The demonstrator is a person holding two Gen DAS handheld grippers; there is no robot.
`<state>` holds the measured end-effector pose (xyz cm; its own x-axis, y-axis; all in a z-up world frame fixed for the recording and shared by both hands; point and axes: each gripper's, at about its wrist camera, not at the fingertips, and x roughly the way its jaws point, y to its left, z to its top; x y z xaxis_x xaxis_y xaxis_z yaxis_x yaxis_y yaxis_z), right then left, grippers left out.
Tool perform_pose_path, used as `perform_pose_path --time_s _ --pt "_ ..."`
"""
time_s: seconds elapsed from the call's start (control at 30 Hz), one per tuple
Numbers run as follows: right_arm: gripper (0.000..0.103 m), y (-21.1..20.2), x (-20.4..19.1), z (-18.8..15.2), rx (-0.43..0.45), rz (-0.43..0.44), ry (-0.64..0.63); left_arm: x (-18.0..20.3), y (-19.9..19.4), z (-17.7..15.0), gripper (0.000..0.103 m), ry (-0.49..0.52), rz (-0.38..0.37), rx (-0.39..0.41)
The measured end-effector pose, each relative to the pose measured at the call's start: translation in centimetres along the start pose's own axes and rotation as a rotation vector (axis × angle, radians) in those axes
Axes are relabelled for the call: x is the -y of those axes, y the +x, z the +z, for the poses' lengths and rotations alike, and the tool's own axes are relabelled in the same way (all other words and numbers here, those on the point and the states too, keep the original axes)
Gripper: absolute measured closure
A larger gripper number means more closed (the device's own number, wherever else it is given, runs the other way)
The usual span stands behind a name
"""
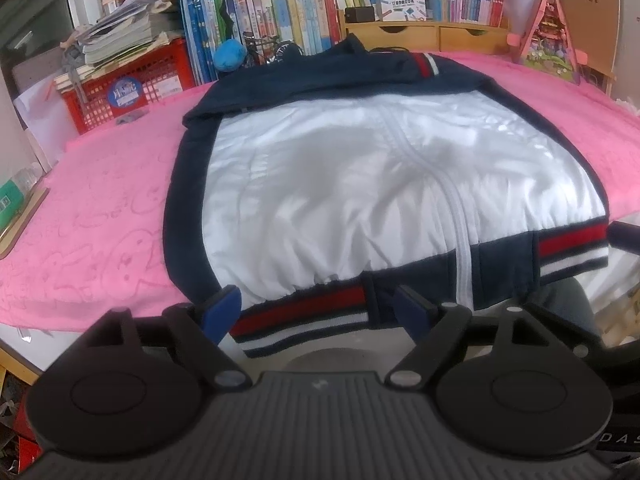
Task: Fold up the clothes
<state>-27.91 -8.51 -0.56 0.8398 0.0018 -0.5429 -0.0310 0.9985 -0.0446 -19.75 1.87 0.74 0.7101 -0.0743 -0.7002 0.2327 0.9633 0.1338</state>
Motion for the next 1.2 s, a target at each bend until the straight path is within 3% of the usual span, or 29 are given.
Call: perform_pose_path --time_s 1.0,1.1,1.2 --pt "0.001 0.5 -0.5 -0.4 -0.006 0.002 0.002 0.2 0.7 -0.1 0.016 0.01 -0.017 -0.033" --pt "0.001 0.2 0.5 -0.5 0.035 -0.011 0.011 -2.5 0.5 0.3 0.015 -0.057 -0.039 0.021" --pt "0.001 0.1 4.0 -1.0 0.072 -0.085 0.04 -6.5 0.1 0.0 0.013 -0.1 -0.061 0.062"
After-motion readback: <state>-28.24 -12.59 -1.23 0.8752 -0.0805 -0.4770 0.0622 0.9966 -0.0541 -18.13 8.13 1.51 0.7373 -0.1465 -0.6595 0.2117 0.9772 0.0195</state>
